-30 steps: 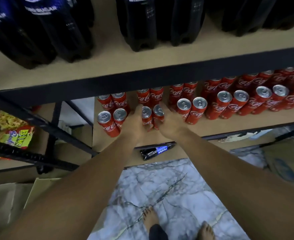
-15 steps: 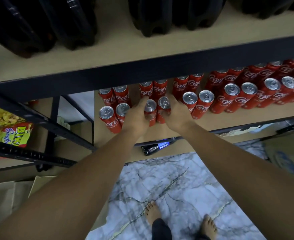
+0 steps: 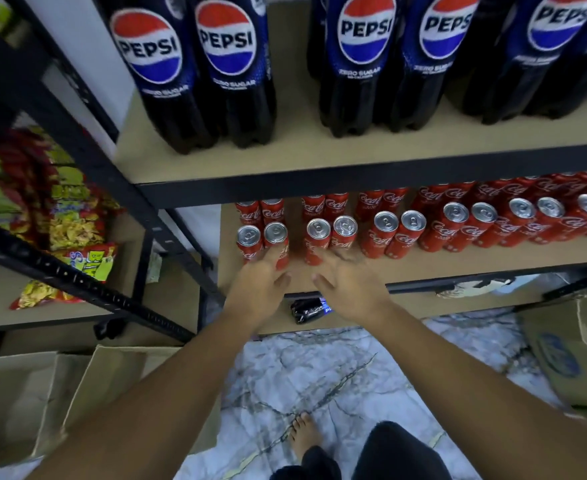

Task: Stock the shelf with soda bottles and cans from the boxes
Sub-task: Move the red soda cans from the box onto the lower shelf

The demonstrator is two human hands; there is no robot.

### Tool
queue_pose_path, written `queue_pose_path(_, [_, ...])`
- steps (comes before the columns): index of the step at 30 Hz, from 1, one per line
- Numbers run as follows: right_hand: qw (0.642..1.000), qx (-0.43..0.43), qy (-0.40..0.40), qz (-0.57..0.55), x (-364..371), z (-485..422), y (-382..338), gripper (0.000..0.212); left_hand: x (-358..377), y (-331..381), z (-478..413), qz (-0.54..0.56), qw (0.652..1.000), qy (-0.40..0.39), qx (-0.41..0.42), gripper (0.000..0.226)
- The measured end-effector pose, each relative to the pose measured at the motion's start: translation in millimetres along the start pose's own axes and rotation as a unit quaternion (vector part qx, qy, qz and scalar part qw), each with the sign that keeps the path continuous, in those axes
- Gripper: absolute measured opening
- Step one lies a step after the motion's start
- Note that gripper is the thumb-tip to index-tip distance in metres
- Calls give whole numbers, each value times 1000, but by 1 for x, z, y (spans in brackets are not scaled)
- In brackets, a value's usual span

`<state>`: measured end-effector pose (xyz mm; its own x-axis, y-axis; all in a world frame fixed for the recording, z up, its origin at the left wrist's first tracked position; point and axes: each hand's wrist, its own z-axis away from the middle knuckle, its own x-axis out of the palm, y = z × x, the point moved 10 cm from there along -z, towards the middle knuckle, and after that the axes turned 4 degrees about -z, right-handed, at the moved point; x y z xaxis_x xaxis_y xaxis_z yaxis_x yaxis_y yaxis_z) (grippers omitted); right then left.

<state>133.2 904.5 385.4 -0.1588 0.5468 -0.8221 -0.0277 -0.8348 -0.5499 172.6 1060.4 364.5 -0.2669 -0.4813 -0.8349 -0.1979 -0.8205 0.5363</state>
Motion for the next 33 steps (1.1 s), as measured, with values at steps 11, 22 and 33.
queue_pose_path(11, [996,38,5,-77,35,-64,-36,57,-27,-59,-21,-24,996,29,-83,52])
queue_pose_path(22, [995,47,47,-80,73,-125,-20,54,-5,-98,-73,6,994,70,-84,30])
queue_pose_path(33, [985,46,4,-164,72,-115,-17,66,-4,-95,-77,7,994,57,-92,35])
